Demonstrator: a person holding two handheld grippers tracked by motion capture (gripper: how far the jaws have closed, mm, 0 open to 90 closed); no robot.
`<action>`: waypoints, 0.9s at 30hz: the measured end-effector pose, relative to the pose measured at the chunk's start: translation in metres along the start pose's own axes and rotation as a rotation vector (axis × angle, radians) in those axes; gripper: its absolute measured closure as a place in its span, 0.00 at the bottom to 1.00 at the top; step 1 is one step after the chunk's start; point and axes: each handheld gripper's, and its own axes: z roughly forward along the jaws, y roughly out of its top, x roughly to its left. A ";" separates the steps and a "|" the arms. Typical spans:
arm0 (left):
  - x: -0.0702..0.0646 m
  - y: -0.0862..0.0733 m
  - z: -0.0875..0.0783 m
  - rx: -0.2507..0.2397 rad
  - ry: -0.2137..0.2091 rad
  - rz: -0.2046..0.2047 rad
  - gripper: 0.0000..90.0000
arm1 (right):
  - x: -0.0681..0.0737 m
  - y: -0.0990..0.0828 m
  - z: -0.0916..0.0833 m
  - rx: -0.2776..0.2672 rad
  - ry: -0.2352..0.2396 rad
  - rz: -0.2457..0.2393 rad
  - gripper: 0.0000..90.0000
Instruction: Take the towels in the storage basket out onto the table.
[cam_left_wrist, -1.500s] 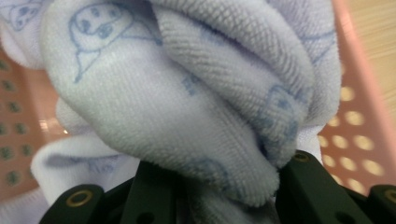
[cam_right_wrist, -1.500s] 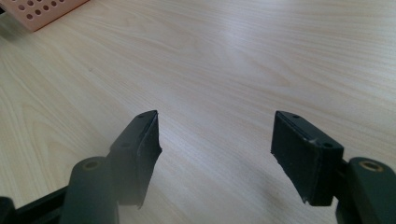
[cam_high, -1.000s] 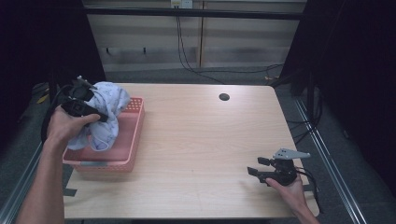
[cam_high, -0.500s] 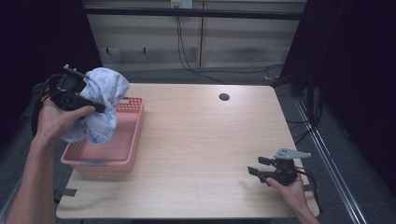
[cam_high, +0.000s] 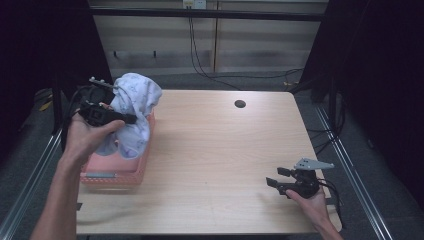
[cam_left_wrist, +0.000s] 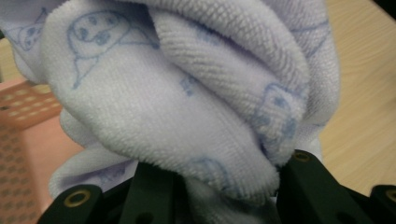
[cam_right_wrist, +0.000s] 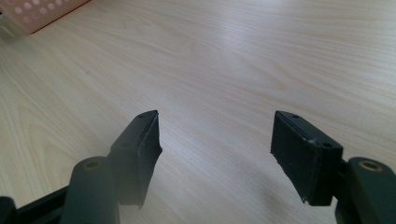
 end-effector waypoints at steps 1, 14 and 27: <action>-0.005 -0.001 0.003 -0.013 -0.010 0.000 0.74 | -0.001 0.000 0.000 0.001 0.000 0.002 0.36; -0.064 -0.013 0.051 -0.100 -0.153 0.046 0.74 | -0.004 0.001 -0.002 -0.013 -0.008 0.008 0.36; -0.108 -0.035 0.115 -0.107 -0.232 0.065 0.73 | -0.006 0.003 -0.001 -0.013 -0.011 0.005 0.36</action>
